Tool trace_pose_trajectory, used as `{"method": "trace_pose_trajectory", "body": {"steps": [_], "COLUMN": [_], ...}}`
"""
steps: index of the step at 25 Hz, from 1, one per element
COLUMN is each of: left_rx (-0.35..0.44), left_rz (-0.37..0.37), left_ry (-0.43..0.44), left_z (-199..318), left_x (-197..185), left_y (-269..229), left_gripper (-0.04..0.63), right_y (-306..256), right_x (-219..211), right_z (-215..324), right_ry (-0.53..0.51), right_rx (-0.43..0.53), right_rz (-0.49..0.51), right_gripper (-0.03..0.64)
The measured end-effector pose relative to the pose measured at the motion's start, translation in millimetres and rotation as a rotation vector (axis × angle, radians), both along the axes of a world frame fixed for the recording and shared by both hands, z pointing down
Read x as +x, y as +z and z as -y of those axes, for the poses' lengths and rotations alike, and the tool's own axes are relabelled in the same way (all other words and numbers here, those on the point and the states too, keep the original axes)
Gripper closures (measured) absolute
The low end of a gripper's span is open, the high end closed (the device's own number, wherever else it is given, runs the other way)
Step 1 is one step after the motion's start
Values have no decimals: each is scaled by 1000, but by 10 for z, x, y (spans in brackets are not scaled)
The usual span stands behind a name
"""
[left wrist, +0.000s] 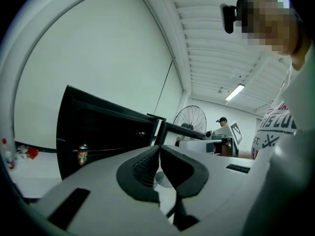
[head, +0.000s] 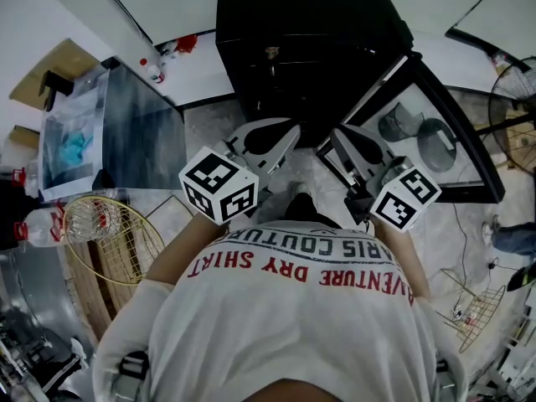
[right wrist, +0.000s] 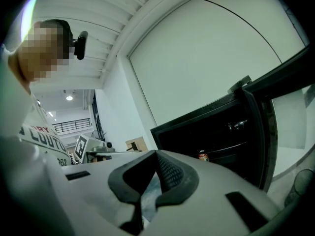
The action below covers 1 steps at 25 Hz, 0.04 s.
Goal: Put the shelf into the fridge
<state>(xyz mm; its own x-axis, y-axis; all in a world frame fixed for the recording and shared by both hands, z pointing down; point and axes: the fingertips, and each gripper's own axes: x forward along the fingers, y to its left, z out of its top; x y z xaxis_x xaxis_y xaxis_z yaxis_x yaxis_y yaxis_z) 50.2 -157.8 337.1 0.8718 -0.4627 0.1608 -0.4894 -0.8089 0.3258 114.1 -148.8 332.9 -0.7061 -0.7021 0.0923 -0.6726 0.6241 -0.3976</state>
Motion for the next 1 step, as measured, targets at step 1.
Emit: {"method": "trace_pose_trajectory", "body": {"steps": [1], "left_rx": [-1], "left_rz": [1], "left_ry": [0], "left_z": [0], "left_x": [2], "left_y": [8], "left_gripper": [560], "right_y": [8], "right_x": [3], "right_z": [0], "right_ry": [0], "right_rx": [-1], "right_rz": [-1], "right_gripper": [595]}}
